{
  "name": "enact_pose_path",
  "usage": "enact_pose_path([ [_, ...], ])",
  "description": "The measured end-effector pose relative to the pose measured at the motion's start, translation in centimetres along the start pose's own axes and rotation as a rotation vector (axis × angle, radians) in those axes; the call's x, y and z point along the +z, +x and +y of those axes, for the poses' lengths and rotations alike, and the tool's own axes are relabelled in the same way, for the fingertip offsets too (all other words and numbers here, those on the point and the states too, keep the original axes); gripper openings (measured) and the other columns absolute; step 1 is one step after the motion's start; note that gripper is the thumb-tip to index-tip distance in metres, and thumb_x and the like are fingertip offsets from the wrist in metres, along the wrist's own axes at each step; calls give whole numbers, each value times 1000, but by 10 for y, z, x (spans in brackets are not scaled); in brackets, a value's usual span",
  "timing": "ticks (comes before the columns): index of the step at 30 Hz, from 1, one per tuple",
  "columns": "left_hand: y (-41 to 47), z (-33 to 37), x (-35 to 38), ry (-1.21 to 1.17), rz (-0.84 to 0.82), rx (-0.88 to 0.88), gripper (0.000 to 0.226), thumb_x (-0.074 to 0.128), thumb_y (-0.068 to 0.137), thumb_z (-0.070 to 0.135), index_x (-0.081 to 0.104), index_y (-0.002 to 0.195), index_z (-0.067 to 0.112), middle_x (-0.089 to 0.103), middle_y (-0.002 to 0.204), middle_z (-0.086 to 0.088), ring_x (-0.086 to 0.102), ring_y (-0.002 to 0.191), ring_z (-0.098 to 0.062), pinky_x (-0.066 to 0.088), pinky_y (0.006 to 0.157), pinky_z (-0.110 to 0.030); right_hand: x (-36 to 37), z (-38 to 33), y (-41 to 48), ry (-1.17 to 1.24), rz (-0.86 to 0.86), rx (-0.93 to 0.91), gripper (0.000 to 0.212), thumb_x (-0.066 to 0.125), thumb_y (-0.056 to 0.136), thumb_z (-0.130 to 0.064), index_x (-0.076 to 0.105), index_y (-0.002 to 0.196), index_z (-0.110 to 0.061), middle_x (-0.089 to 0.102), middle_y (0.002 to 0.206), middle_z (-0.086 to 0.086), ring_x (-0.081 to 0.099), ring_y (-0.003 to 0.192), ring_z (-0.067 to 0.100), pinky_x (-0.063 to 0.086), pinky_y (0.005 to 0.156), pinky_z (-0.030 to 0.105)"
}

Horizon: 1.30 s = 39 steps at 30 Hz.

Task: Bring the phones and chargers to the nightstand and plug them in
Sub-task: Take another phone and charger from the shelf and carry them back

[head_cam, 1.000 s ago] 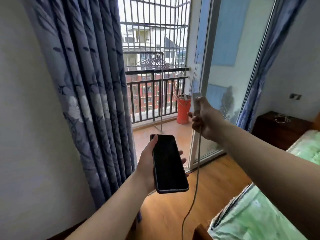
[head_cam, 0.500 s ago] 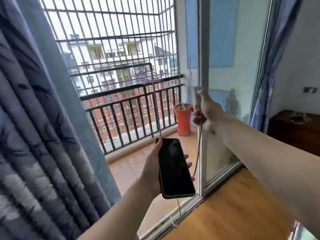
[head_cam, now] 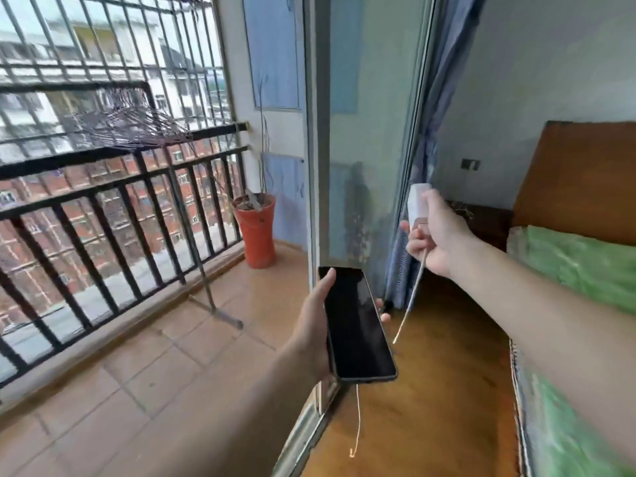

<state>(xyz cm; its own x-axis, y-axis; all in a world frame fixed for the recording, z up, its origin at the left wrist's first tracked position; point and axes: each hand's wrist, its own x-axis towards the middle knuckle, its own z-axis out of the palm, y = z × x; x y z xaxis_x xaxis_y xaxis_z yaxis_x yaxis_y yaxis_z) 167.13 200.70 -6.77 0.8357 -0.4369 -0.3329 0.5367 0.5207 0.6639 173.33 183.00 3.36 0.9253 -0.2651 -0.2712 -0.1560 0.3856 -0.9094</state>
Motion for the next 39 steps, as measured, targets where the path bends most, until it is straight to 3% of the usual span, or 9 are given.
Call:
enact_pose_path([
  [7, 154, 23, 38, 80, -105, -149, 69, 70, 69, 62, 74, 104, 2, 69, 107, -20, 66, 95, -39, 46, 97, -54, -43, -48, 119, 76, 169, -66, 23, 59, 84, -41, 51, 85, -19, 54, 84, 10, 32, 44, 7, 23, 33, 13],
  [13, 307, 34, 103, 100, -155, -201, 79, 59, 80, 62, 55, 133, 4, 63, 109, -20, 65, 89, -37, 47, 91, -46, -99, -103, 254, 163, 233, -42, 22, 58, 85, -40, 53, 87, -19, 58, 87, 13, 34, 39, 7, 25, 33, 13],
  [15, 356, 34, 125, 70, -167, -240, 81, 59, 79, 62, 51, 136, 4, 60, 111, -20, 62, 91, -37, 43, 97, -47, -118, -124, 294, 184, 254, -46, 20, 58, 87, -40, 54, 88, -21, 58, 88, 13, 34, 40, 7, 25, 34, 13],
  [17, 402, 35, 145, 54, -191, -266, 80, 61, 78, 62, 55, 133, 5, 60, 111, -20, 61, 92, -37, 37, 106, -51, -135, -146, 331, 190, 268, -57, 19, 58, 88, -40, 55, 89, -21, 58, 90, 13, 34, 41, 7, 25, 34, 13],
  [22, 515, 44, 190, 80, -194, -292, 72, 70, 66, 62, 72, 110, 4, 68, 111, -19, 64, 99, -38, 39, 104, -59, -174, -197, 429, 235, 270, -99, 19, 60, 87, -39, 55, 91, -21, 57, 92, 12, 36, 32, 6, 25, 33, 12],
  [29, 699, 56, 237, 64, -228, -318, 68, 65, 74, 64, 73, 109, 7, 64, 126, -21, 65, 107, -39, 49, 94, -56, -218, -250, 601, 235, 307, -147, 21, 62, 85, -40, 55, 94, -22, 58, 98, 14, 38, 29, 8, 28, 33, 12],
  [32, 781, 69, 264, 64, -220, -340, 72, 62, 76, 64, 68, 118, 6, 63, 126, -21, 66, 101, -39, 52, 89, -54, -231, -276, 675, 253, 313, -132, 23, 59, 87, -39, 55, 102, -23, 57, 96, 13, 39, 29, 9, 29, 31, 13],
  [35, 849, 84, 293, 61, -209, -367, 71, 64, 74, 64, 72, 111, 4, 66, 123, -20, 65, 101, -39, 46, 97, -56, -241, -303, 738, 196, 382, -108, 22, 61, 84, -40, 54, 95, -22, 59, 98, 14, 38, 31, 8, 29, 32, 13],
  [39, 936, 102, 323, 113, -244, -372, 72, 66, 70, 65, 73, 110, 5, 69, 116, -19, 68, 97, -38, 53, 89, -51, -260, -337, 815, 192, 362, -89, 21, 59, 86, -39, 52, 90, -20, 58, 100, 13, 37, 38, 7, 29, 33, 15],
])
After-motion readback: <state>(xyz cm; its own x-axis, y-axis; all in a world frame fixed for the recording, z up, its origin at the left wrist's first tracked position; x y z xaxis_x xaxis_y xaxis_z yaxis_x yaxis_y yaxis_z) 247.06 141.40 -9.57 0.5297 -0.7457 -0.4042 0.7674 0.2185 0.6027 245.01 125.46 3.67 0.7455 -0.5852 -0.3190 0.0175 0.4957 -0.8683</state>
